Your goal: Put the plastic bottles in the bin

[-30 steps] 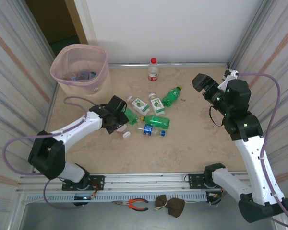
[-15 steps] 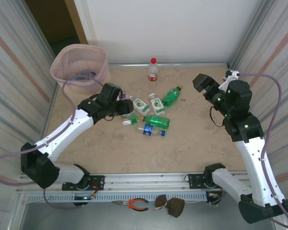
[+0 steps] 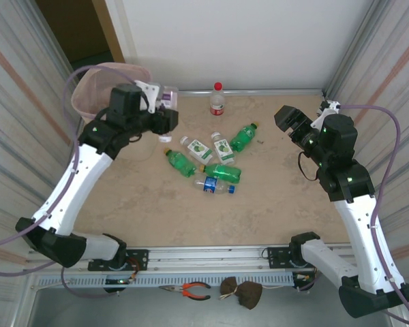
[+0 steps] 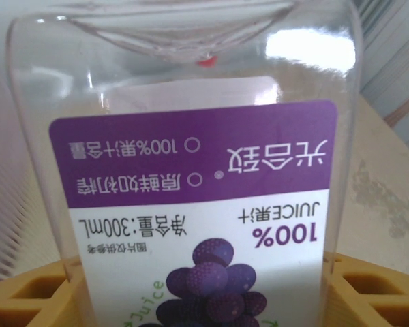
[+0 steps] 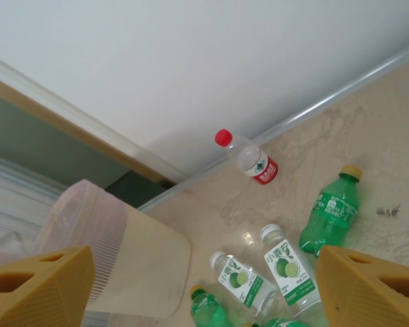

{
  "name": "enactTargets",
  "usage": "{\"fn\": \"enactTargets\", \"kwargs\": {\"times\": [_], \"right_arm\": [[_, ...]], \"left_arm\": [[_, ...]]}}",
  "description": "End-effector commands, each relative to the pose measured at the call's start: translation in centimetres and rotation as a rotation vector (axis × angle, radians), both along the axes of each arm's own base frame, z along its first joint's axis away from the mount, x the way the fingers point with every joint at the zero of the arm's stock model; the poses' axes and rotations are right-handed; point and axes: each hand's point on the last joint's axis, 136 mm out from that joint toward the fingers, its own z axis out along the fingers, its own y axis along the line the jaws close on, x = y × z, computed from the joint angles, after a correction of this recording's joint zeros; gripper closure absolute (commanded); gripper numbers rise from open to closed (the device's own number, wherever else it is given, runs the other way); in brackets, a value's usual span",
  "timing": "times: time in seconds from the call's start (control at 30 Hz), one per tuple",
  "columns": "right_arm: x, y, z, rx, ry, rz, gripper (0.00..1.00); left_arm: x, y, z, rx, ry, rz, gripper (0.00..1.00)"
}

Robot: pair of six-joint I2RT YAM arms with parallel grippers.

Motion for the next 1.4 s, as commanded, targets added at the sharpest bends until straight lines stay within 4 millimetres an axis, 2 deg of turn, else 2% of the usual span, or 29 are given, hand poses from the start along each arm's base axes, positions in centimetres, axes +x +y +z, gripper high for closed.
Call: {"fn": "enactTargets", "kwargs": {"times": [0.0, 0.13, 0.33, 0.47, 0.63, 0.77, 0.97, 1.23, 1.37], "right_arm": [[-0.3, -0.5, 2.0, 0.002, -0.046, -0.018, 0.17], [-0.3, -0.5, 2.2, 0.004, -0.050, -0.017, 0.17], [-0.3, -0.5, 2.5, 0.002, -0.052, -0.016, 0.17], [-0.2, -0.4, 2.6, 0.002, -0.052, -0.014, 0.17], [0.2, -0.2, 2.5, 0.004, -0.047, -0.008, 0.17], [0.5, -0.2, 2.4, 0.004, -0.044, -0.009, 0.17], [1.1, 0.2, 2.3, 0.013, -0.040, 0.000, 0.18], [1.4, 0.3, 2.1, 0.030, -0.036, 0.000, 0.18], [1.3, 0.2, 2.1, 0.032, -0.038, -0.004, 0.19]], "left_arm": [[0.5, 1.4, 2.6, 0.106, -0.086, -0.026, 0.42], [1.9, 4.0, 5.0, 0.222, -0.148, 0.034, 0.42], [4.2, 10.8, 8.0, 0.406, -0.212, 0.205, 0.44], [5.9, 14.6, 9.3, 0.484, -0.260, 0.291, 0.46], [8.2, 17.1, 9.1, 0.593, -0.299, 0.321, 0.47], [9.9, 18.2, 7.7, 0.687, -0.279, 0.328, 0.47], [12.1, 19.9, 4.0, 0.787, -0.213, 0.344, 0.46], [14.4, 22.3, -2.6, 0.830, -0.054, 0.348, 0.47], [14.7, 22.8, -5.8, 0.836, 0.048, 0.313, 0.47]]}}
